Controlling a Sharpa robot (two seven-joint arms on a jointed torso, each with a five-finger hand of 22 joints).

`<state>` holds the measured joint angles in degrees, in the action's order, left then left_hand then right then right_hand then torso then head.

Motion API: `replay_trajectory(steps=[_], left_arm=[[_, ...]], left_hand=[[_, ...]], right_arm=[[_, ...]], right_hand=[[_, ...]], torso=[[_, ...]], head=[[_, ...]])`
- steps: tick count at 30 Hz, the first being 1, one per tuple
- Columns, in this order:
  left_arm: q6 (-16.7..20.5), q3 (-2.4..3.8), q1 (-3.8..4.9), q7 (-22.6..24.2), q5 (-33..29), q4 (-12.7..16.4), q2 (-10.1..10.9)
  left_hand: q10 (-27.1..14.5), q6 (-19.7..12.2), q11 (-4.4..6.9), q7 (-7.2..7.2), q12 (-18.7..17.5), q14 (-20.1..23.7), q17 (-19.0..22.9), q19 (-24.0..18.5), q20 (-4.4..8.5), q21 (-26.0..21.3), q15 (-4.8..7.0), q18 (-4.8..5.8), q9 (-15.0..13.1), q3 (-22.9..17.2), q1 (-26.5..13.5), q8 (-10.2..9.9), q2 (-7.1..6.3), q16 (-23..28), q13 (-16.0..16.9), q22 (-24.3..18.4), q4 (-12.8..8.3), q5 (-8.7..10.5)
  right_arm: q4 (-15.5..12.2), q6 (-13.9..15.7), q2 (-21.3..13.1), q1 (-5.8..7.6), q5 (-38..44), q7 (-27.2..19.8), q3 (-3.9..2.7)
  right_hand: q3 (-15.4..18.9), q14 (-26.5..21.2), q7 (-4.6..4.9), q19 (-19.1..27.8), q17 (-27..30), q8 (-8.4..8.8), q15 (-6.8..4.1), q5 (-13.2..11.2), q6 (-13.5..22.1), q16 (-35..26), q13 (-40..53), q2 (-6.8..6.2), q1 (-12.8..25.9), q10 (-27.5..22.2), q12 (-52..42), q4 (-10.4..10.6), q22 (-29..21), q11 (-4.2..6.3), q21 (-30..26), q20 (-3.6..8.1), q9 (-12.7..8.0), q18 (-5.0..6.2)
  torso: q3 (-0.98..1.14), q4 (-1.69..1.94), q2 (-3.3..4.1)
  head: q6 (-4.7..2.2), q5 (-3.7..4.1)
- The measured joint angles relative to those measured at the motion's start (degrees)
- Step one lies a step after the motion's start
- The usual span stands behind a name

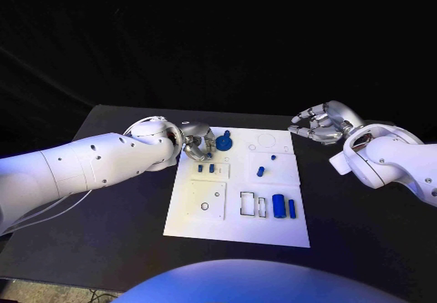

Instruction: Assemble the parts on the task board

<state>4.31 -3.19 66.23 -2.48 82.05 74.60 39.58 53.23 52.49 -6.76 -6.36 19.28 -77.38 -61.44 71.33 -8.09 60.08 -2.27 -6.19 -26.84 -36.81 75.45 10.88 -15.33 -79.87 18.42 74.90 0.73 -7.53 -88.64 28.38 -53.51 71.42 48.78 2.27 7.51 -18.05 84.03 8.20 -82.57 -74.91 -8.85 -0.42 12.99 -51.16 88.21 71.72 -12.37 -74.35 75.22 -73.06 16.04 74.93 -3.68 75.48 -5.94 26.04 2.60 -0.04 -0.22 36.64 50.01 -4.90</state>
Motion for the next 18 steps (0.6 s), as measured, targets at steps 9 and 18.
replay_trajectory(steps=[9, 18], left_arm=[[1.5, 0.03, -0.05, 1.3, -1.4, 0.8, 0.8], [6.2, 1.42, -0.06, 7.4, -17.6, 5.2, 4.9]], left_hand=[[-0.8, -1.2, -0.08, 0.04, 0.9, 0.0, 0.2, 0.1, -0.37, 0.0, 0.0, -0.01, 0.4, 1.4, -1.1, -0.7, -0.3, -0.3, 0.0, 0.0, 0.6, -1.09], [-6.7, -0.8, -1.58, -2.06, 1.2, 19.1, 26.9, -17.0, -2.04, -26.4, -1.97, -3.56, 1.2, 8.5, -0.6, -0.7, 2.25, 15.9, -2.0, -2.1, 4.5, -3.04]], right_arm=[[0.2, -0.2, 0.0, -0.02, 0.3, 0.0, 0.0], [0.3, -2.7, 0.1, -0.06, 5.6, 0.3, 0.0]], right_hand=[[-2.0, 0.0, -0.12, 1.9, 0.0, -0.76, 0.0, -0.4, 0.7, -3.9, -19.3, -0.56, -0.6, -13.9, 20.5, -0.6, 0.0, -0.3, -3.8, 0.19, 0.6, 0.91], [-11.6, 0.1, 0.83, 1.4, 0.4, -2.39, 0.73, -2.7, -2.3, -6.6, -44.4, -3.02, -3.6, -18.2, 50.2, -5.3, 0.0, -1.42, -4.1, -0.43, 1.3, 0.92]], torso=[[-0.01, 0.04, -0.04], [-0.04, 0.0, -0.19]], head=[[0.0, 0.01], [-0.55, 0.2]])
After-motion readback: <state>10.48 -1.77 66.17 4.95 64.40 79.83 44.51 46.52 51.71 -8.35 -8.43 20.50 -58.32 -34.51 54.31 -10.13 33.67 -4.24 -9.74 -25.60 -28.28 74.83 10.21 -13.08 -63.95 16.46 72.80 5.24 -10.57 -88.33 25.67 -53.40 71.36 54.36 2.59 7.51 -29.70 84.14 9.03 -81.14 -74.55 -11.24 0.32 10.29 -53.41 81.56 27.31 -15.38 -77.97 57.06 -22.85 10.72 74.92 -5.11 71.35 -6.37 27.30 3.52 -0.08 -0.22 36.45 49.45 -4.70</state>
